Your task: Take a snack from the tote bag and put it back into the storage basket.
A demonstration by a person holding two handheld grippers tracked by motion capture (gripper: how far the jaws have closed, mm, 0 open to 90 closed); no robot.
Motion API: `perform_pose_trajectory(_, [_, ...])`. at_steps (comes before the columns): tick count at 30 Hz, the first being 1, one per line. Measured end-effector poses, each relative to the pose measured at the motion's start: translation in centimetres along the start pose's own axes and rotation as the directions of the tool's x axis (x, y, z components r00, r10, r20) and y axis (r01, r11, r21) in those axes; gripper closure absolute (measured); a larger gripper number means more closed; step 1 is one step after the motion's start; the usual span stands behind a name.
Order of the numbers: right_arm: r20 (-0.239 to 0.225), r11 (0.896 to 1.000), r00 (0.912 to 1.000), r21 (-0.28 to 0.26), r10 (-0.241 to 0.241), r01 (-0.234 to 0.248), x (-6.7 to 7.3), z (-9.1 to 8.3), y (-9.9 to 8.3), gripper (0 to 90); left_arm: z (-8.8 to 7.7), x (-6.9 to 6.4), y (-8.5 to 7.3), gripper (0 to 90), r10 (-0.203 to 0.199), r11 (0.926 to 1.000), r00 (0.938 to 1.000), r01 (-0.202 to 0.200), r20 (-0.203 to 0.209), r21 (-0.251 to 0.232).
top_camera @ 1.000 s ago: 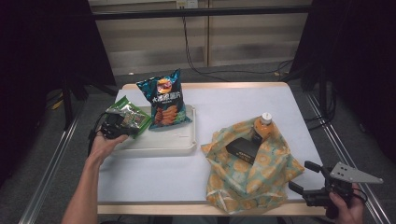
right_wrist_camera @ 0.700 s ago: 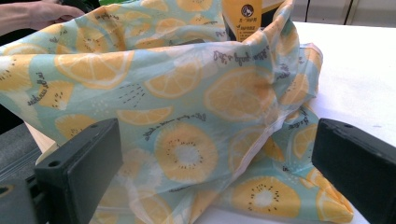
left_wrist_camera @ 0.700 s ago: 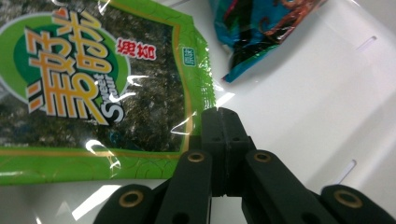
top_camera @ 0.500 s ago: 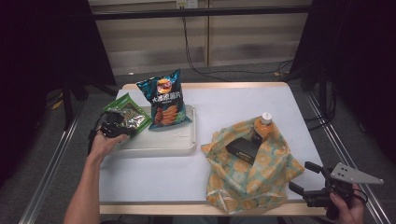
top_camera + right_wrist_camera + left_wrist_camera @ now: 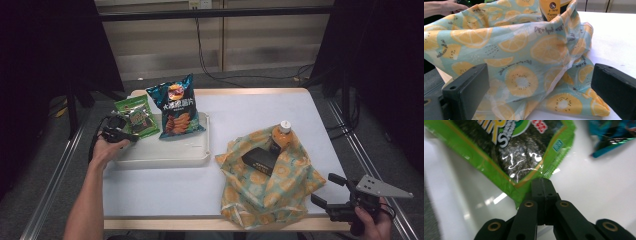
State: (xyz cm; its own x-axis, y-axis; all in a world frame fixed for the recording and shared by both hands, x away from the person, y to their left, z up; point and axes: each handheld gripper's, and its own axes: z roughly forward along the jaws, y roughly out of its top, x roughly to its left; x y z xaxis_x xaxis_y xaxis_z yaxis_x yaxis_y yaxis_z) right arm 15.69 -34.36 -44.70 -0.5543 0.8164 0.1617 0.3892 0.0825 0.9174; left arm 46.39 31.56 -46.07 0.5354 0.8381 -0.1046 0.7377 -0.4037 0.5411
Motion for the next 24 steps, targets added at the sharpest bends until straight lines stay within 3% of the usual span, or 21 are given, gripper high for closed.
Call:
perform_pose_trajectory(1, [0.000,1.000,1.0000,0.001,0.000,0.000,0.0,0.0,0.0,1.3,0.0,0.2,0.0,90.0,0.001,1.0000,1.0000,-0.001,0.006,0.002])
perform_pose_trajectory(3, [0.000,1.000,1.0000,0.002,-0.002,0.002,0.0,0.0,0.0,1.3,0.1,0.6,0.0,90.0,-0.038,0.9992,0.9993,0.038,-0.007,-0.013])
perform_pose_trajectory(5, [-0.002,1.000,1.0000,0.003,0.000,0.000,0.0,0.0,0.0,1.3,0.0,0.7,0.1,90.0,-0.020,0.9998,0.9995,0.020,-0.026,0.004])
perform_pose_trajectory(13, [0.002,1.000,1.0000,0.006,-0.006,0.006,-0.1,0.1,0.0,1.2,0.6,1.3,0.6,90.0,-0.079,0.9964,0.9956,0.078,-0.050,-0.033])
perform_pose_trajectory(16, [-0.002,1.000,1.0000,0.005,-0.003,0.003,0.1,0.1,0.0,1.2,0.6,1.2,0.5,90.0,-0.076,0.9965,0.9959,0.074,-0.049,-0.040])
perform_pose_trajectory(17, [-0.002,1.000,1.0000,0.004,-0.008,0.008,0.1,0.0,0.0,1.2,0.7,0.9,0.4,90.0,-0.117,0.9908,0.9919,0.113,-0.049,-0.074])
perform_pose_trajectory(22, [0.000,1.000,1.0000,0.001,-0.007,0.007,0.0,-0.1,0.0,1.1,-0.1,0.9,-0.1,90.0,-0.079,0.9944,0.9963,0.076,-0.035,-0.074])
perform_pose_trajectory(24, [0.000,1.000,1.0000,0.004,-0.008,0.008,-0.1,0.0,0.0,1.2,-0.1,0.7,-0.2,90.0,-0.097,0.9914,0.9952,0.095,-0.016,-0.090])
